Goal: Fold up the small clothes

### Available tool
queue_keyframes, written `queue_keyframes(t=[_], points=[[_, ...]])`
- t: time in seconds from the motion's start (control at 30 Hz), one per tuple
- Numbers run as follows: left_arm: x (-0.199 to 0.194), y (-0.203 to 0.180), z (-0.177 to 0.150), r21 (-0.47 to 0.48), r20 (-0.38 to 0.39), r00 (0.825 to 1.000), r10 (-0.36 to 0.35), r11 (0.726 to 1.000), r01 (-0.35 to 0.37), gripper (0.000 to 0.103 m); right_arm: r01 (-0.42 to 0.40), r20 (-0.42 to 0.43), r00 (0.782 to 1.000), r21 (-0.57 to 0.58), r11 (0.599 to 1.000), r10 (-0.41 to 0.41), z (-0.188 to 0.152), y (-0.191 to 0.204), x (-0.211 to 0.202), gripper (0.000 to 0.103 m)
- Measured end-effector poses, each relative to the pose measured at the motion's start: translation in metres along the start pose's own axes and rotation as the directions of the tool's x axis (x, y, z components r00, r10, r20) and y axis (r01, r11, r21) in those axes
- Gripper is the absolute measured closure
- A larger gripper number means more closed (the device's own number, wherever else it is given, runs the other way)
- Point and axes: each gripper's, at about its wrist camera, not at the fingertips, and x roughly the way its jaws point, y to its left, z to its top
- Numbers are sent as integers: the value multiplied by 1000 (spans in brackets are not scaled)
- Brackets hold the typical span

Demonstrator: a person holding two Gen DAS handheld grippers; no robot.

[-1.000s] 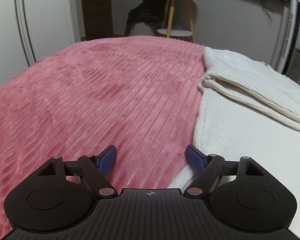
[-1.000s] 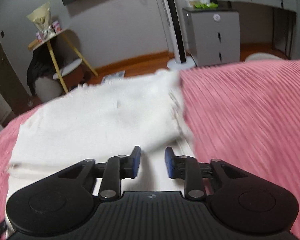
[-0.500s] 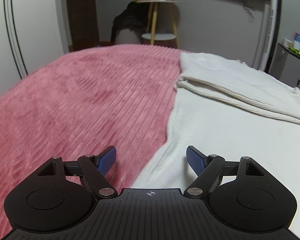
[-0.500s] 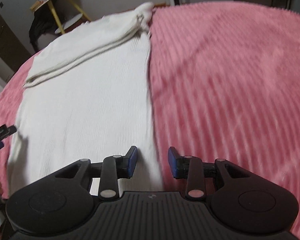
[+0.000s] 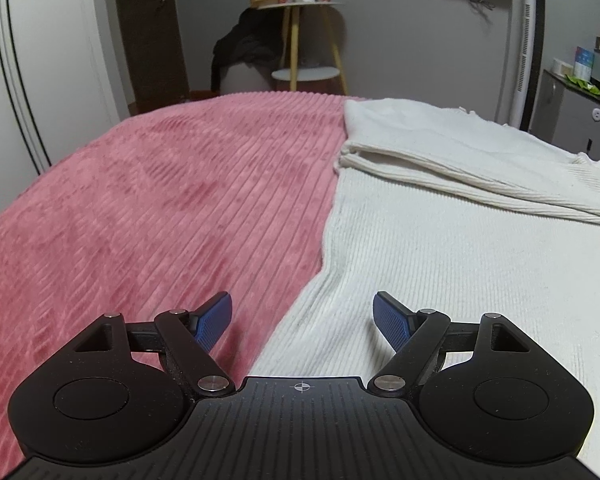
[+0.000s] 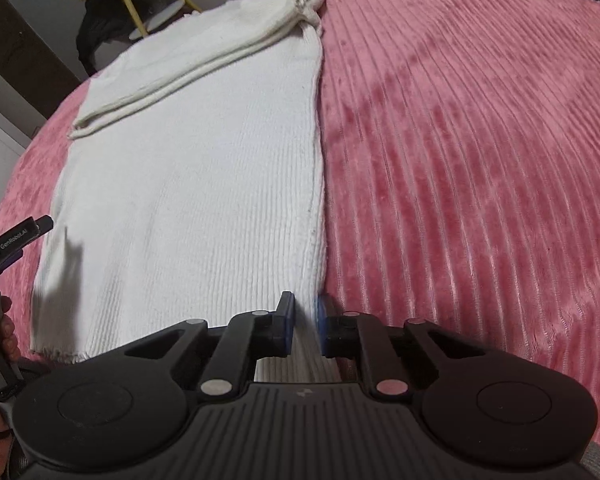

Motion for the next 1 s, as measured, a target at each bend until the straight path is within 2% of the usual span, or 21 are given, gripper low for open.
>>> queue_keyframes(t=[0.17,0.3,0.73,0.9,1.0], points=[[2,3,0,-16,-11,1000,-6,1000,5,20,-6,-25,1000,-32,999,5,2,3,3,86],[5,3,0,-21,-21,1000,-12,1000,11,20,-28,-40,999,-55,998,26,3,5,0,91],[7,6,1,-37,-27,999,-21,999,20,20,-26,-92,996,-99,995,17,-1,11,4,88],[4,9,2,-54,-19,1000,-24,998,23,20,-37,-92,995,-128,991,25,-1,17,4,95],[2,11,4,-70,-5,1000,-30,997,29,20,-88,-99,992,-78,993,80,3,15,1,96]])
